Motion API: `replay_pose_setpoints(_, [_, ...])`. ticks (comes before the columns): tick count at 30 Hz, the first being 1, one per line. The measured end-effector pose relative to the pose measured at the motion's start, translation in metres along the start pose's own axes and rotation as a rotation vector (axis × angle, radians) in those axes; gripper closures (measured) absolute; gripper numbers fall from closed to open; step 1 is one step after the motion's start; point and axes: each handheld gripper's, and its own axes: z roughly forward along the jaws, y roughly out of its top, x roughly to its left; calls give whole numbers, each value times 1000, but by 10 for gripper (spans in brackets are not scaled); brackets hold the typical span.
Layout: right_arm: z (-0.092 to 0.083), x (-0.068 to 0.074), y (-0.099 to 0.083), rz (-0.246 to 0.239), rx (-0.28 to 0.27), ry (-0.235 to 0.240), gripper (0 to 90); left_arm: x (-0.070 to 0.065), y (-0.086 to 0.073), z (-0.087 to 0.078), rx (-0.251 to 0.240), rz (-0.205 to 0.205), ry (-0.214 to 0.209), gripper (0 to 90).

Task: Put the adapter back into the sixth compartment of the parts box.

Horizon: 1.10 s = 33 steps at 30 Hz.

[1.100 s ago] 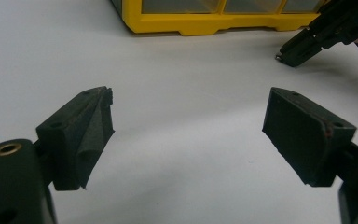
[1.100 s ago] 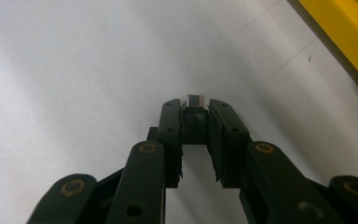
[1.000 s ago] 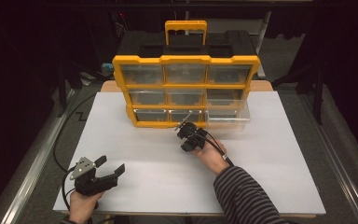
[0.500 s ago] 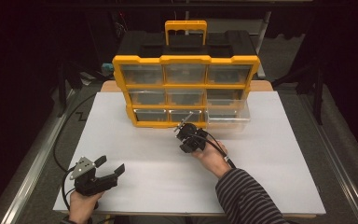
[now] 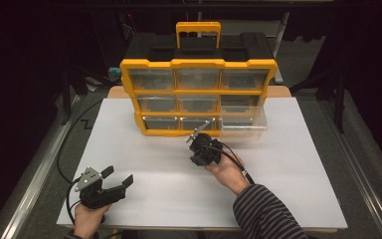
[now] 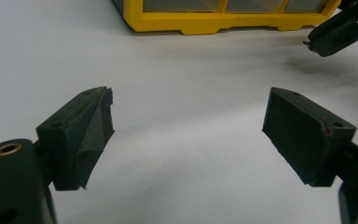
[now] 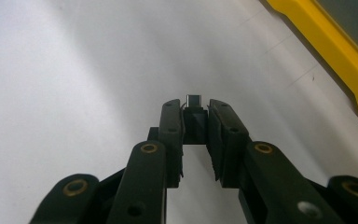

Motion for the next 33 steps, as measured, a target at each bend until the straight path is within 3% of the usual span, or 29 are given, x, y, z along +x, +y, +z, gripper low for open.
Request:
replay_pose_setpoints(8, [-12,1,-7,0,-30,6,771,0,0,0,-1,1,0,169])
replay_pose_setpoints(17, [-22,3,-28,2,-76,10,770,-1,0,0,0,8,3,168])
replay_pose_setpoints(33, [-37,1,-67,55,-167,22,770,0,0,0,-1,13,0,165])
